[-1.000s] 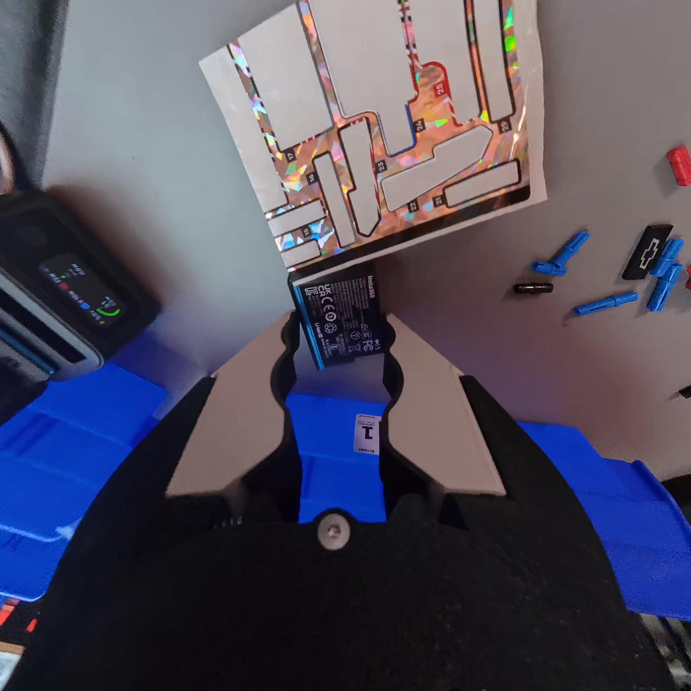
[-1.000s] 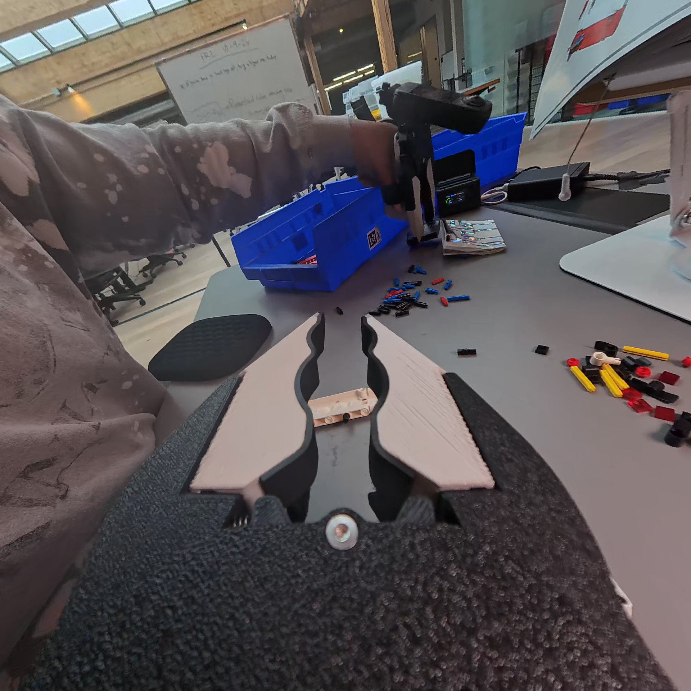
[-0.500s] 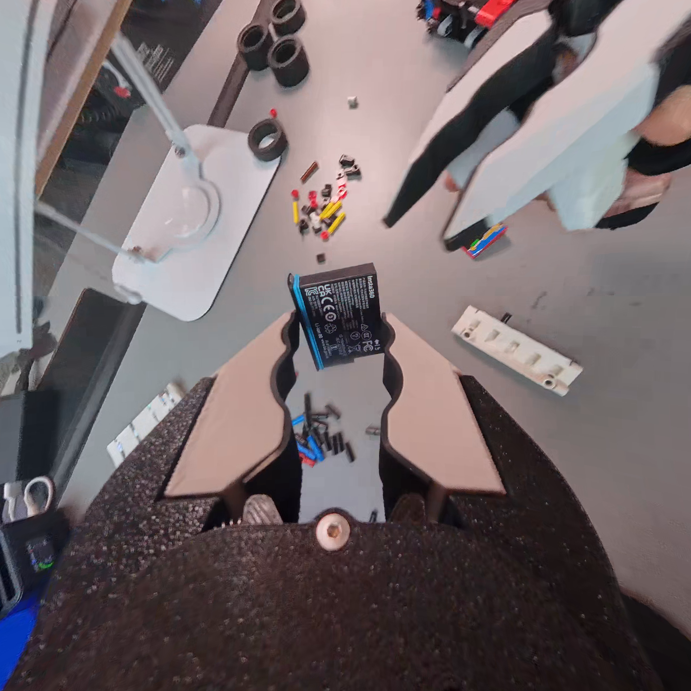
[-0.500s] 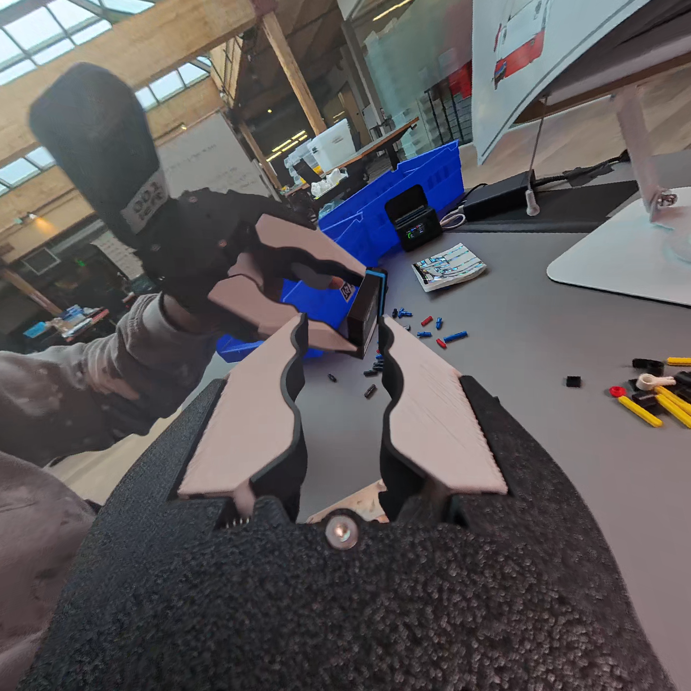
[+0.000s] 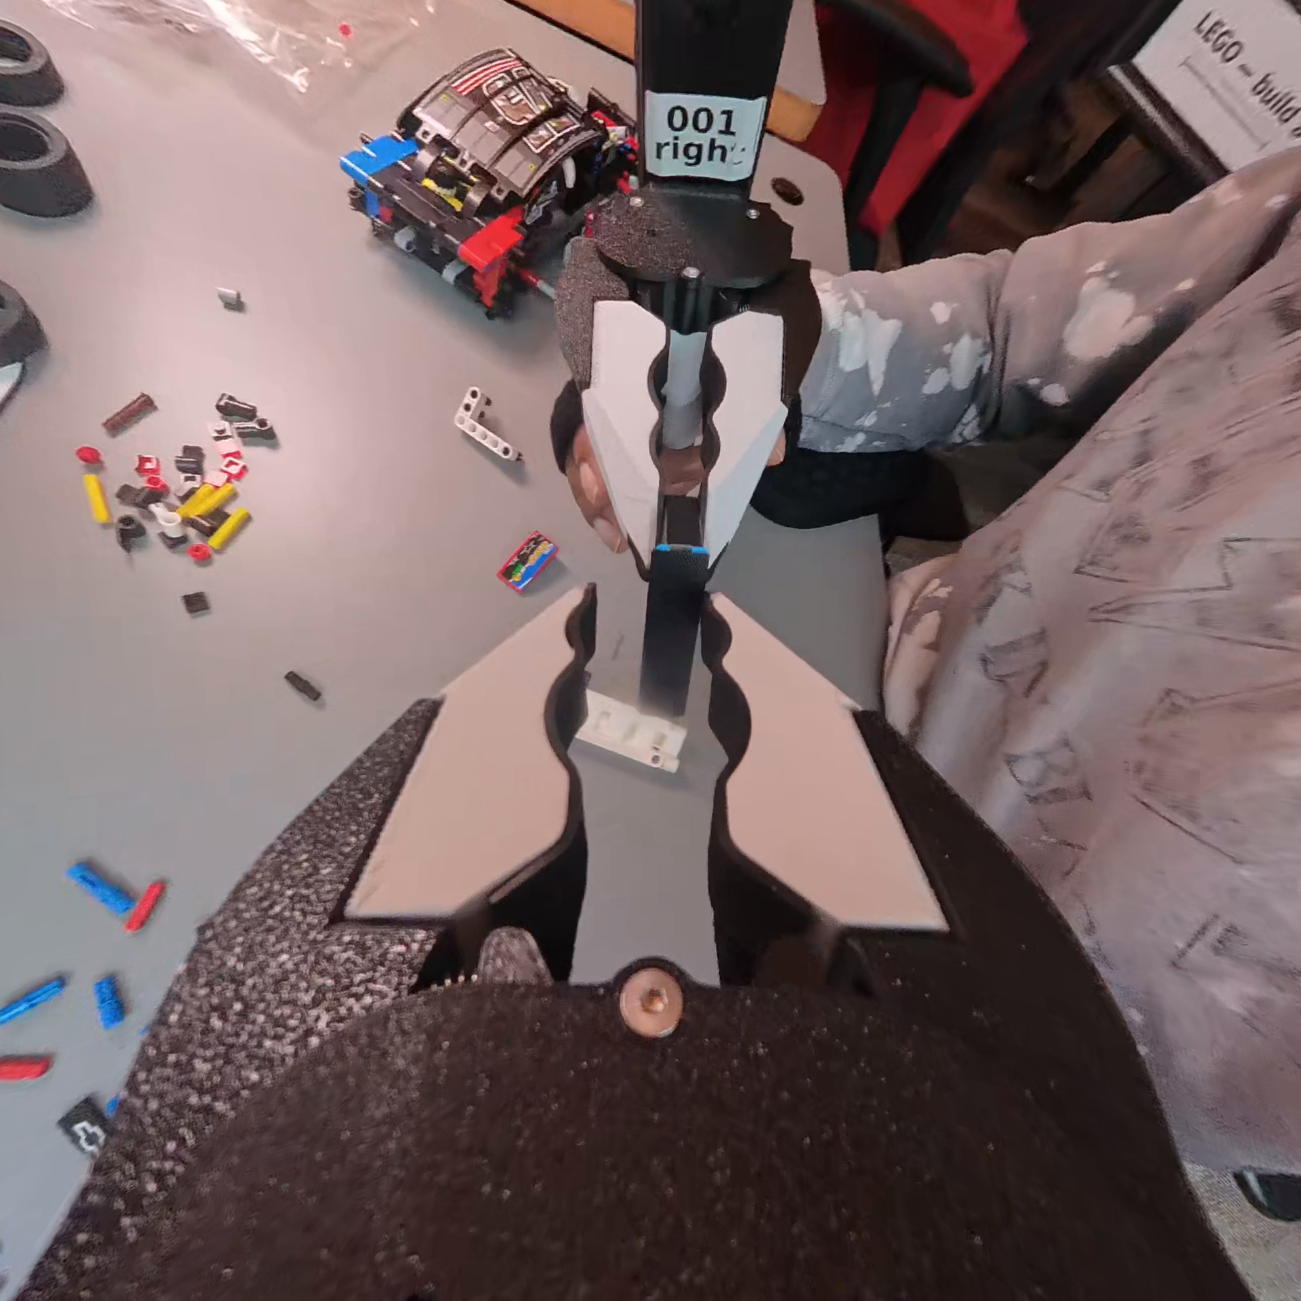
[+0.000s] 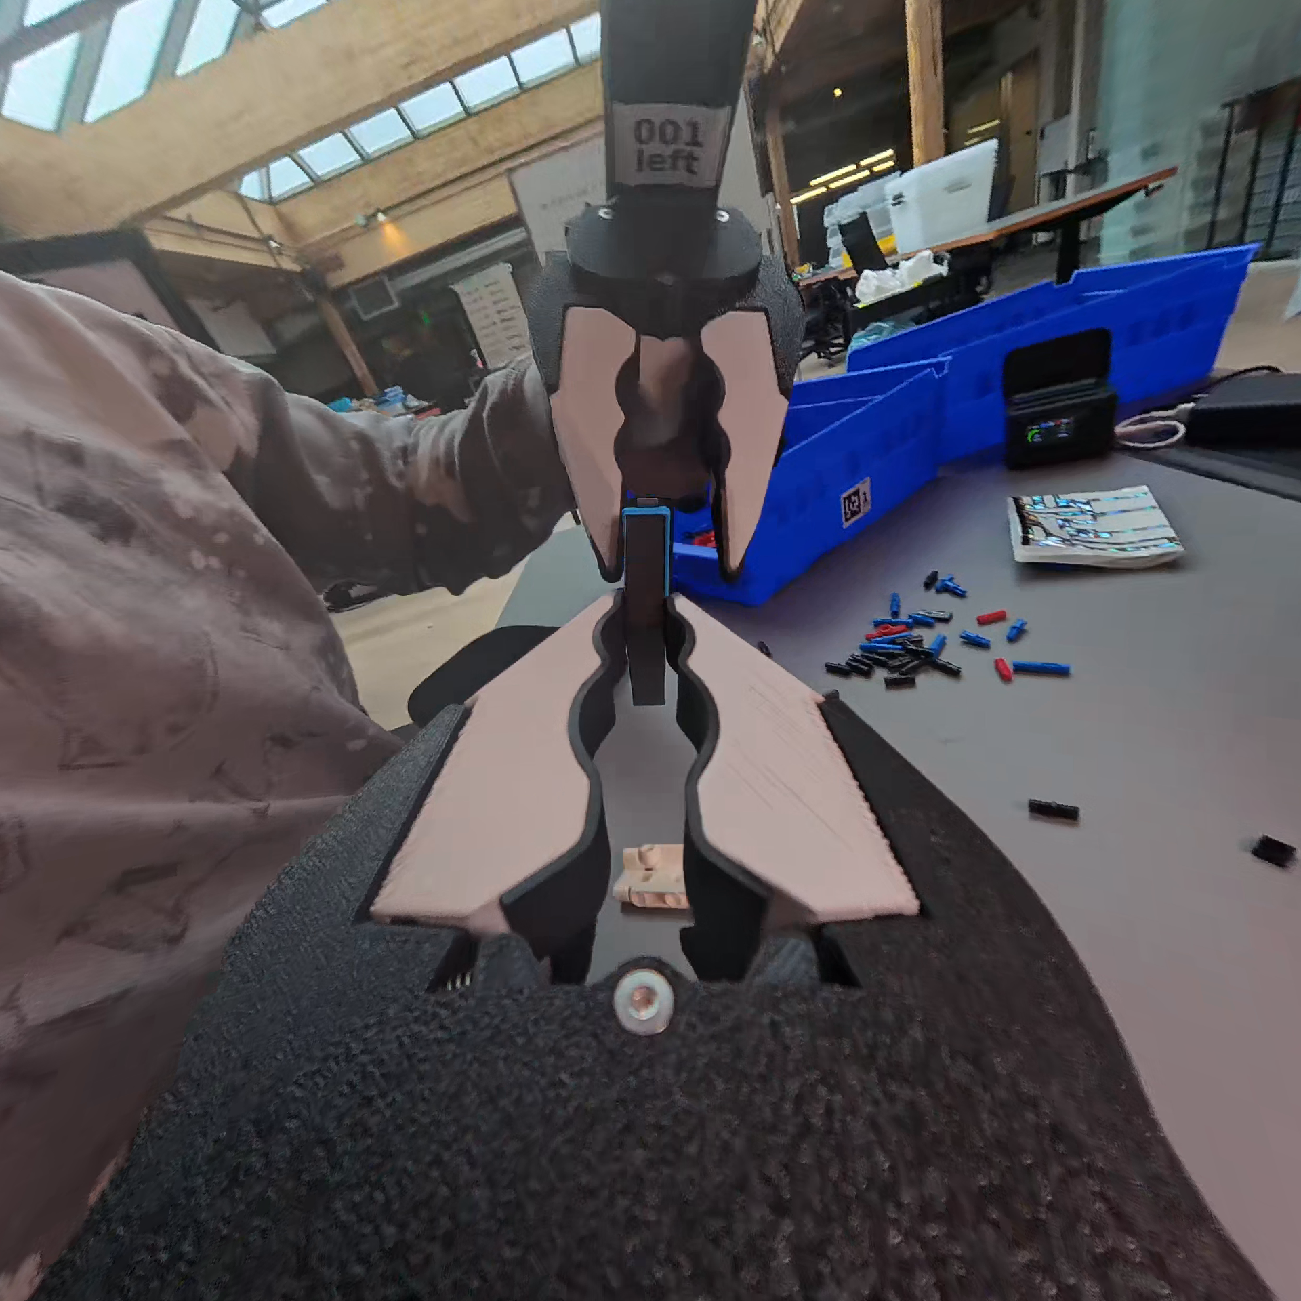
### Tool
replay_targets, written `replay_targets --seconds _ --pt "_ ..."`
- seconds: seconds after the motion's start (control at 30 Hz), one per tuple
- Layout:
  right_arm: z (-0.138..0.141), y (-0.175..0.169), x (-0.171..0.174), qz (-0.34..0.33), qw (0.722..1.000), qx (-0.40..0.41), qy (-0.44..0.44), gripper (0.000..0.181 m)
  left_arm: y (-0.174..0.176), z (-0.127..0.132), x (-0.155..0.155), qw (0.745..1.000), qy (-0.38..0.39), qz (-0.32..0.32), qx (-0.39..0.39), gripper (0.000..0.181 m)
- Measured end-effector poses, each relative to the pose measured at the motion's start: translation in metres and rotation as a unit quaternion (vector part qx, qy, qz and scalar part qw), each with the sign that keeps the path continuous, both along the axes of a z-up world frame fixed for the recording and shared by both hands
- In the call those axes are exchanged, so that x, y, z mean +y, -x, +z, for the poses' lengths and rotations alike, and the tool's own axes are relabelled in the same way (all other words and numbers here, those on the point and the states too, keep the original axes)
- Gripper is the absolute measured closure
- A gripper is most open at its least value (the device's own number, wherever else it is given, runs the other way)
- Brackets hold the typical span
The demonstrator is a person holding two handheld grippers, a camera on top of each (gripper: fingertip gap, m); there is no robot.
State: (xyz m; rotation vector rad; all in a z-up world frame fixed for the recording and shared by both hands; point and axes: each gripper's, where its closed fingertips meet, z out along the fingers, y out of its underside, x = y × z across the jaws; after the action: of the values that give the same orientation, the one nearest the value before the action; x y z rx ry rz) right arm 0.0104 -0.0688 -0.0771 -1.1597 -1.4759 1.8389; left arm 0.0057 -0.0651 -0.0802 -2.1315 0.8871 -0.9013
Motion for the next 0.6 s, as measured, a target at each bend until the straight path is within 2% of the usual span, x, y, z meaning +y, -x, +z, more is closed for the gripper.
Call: replay_targets --seconds 0.2,0.33,0.4,0.47,0.5,0.6 --pt "0.006 -0.003 0.002 -0.006 1.0 0.022 0.019 0.171 -0.004 0.003 -0.008 1.0 -0.004 -0.016 -0.004 0.167" --pt "0.006 -0.001 0.005 -0.015 0.999 0.02 0.024 0.171 -0.001 0.003 -0.005 1.0 -0.015 0.004 0.005 0.169" --pt "0.003 0.005 0.012 -0.045 0.999 0.009 0.024 0.168 0.006 0.002 -0.001 1.0 -0.006 0.022 0.017 0.169" --pt "0.0 0.009 0.026 -0.093 0.996 0.003 0.005 0.149 0.032 0.006 0.009 0.997 -0.006 0.062 0.054 0.169" --pt "-0.001 0.008 0.032 -0.109 0.994 -0.002 -0.008 0.145 0.055 0.013 0.018 0.993 -0.006 0.096 0.074 0.169" --pt "0.002 0.002 0.048 -0.152 0.988 0.002 -0.04 0.143 0.16 0.038 0.051 0.961 -0.004 0.23 0.153 0.169"
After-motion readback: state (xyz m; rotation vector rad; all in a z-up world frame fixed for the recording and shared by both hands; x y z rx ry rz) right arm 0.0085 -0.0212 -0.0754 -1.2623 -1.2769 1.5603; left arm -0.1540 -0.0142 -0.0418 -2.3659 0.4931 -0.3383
